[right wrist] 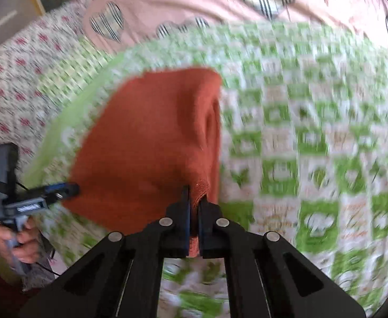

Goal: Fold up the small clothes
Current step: 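Lower the folded sweater onto the sheet and open both grippers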

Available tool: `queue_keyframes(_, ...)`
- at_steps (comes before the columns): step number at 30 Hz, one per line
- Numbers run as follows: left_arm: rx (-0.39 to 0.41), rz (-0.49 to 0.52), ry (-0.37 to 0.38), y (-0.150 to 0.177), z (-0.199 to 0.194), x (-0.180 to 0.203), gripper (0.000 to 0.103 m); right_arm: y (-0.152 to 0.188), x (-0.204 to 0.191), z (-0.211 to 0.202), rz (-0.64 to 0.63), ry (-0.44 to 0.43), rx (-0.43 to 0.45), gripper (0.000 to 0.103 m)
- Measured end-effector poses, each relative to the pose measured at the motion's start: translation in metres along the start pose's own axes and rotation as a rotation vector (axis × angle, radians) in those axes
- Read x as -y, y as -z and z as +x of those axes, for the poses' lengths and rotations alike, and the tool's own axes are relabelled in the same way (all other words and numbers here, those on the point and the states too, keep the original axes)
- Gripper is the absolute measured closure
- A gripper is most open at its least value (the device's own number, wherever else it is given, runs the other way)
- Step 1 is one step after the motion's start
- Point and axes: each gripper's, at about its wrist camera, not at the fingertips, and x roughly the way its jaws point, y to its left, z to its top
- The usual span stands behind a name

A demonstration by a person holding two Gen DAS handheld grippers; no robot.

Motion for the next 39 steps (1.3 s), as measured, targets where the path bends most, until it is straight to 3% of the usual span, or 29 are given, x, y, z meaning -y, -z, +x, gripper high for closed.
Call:
queue_keyframes(5,0.020,0.028,-0.022,0.004,0.002,0.003,0.049,0.007,0.009,0.015,0.035,0.006,-0.009,0.097)
queue_keyframes(8,0.021,0.021,-0.007,0.002,-0.008,0.001,0.050,0.007,0.011,0.003,0.072,0.003,0.006,0.075)
queue_keyframes(11,0.066,0.034,0.040,-0.004,-0.028,-0.002,0.053,0.002,0.015,-0.022,0.121,-0.011,0.076,0.072)
queue_keyframes(14,0.109,0.063,0.135,-0.021,-0.039,0.000,0.053,-0.017,0.010,-0.038,0.125,-0.060,0.141,0.071)
queue_keyframes(18,0.148,0.073,0.243,-0.046,-0.035,0.011,0.053,-0.050,-0.012,-0.019,0.078,-0.166,0.145,0.070)
queue_keyframes(21,0.129,0.080,0.277,-0.062,-0.021,0.019,0.055,-0.067,-0.023,0.010,0.077,-0.208,0.106,0.070)
queue_keyframes(25,0.096,0.066,0.280,-0.075,0.002,0.017,0.059,-0.077,-0.019,0.039,0.111,-0.191,0.066,0.070)
queue_keyframes(28,0.048,0.050,0.246,-0.079,0.025,0.010,0.076,-0.078,-0.007,0.053,0.134,-0.146,0.043,0.071)
queue_keyframes(31,0.039,0.069,0.196,-0.079,0.039,0.011,0.088,-0.075,0.005,0.062,0.145,-0.141,0.030,0.079)
queue_keyframes(32,0.042,0.079,0.184,-0.079,0.041,0.012,0.088,-0.076,0.007,0.064,0.142,-0.133,0.031,0.085)
queue_keyframes(35,0.037,0.075,0.179,-0.081,0.043,0.011,0.088,-0.079,0.011,0.066,0.158,-0.140,0.032,0.086)
queue_keyframes(39,0.064,0.060,0.180,-0.075,0.026,0.011,0.085,-0.074,0.002,0.047,0.141,-0.125,0.062,0.083)
